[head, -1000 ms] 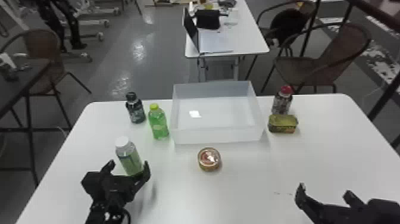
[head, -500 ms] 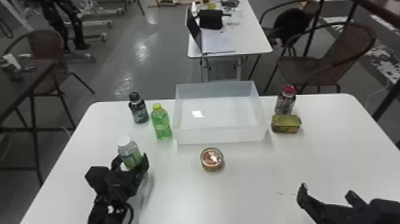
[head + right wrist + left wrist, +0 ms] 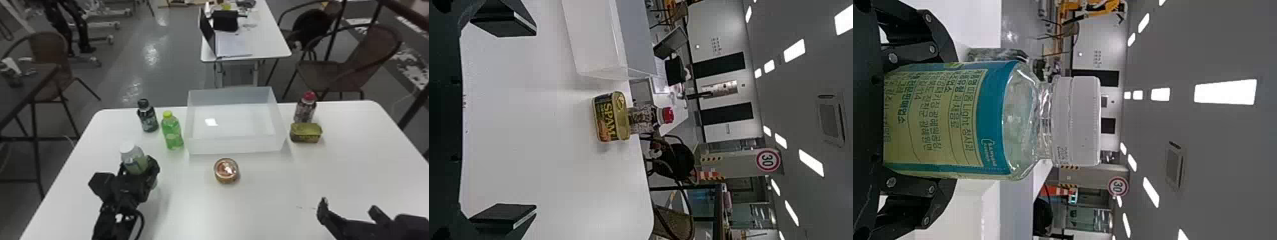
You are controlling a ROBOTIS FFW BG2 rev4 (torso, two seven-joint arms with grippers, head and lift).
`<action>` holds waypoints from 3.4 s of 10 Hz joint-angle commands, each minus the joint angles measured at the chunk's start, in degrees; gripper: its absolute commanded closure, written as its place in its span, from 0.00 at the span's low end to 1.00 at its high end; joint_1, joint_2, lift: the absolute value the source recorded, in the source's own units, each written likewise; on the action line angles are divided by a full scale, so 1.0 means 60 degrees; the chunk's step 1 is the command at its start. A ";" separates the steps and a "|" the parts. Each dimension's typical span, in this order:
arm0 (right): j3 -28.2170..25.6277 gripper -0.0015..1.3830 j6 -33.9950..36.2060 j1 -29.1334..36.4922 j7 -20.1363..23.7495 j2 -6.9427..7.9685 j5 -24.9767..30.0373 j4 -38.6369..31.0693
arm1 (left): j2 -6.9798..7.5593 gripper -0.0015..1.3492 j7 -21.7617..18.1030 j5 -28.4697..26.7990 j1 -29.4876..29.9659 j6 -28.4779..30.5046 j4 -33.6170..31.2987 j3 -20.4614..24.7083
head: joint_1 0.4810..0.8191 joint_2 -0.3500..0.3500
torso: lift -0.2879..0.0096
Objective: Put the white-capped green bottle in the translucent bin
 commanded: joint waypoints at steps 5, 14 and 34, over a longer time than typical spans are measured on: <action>0.0015 0.04 0.0000 -0.0179 0.0087 0.0000 -0.0022 0.0178 | 0.0248 0.61 -0.2198 -0.1100 -0.2145 0.3008 -0.1839 -0.1664 | 0.63 0.45 | 0.73; 0.0513 0.04 0.0161 -0.1571 0.0541 0.0000 0.0051 0.1408 | -0.0543 0.59 -0.4732 -0.8000 -0.7096 0.3404 0.4079 -0.2191 | 0.63 0.35 | 0.73; -0.0967 0.04 -0.0308 0.1139 0.0278 -0.0030 0.0666 -0.1214 | -0.0759 0.09 -0.0572 -0.0573 0.3875 0.0840 -0.4109 0.1192 | 0.63 0.58 | 0.73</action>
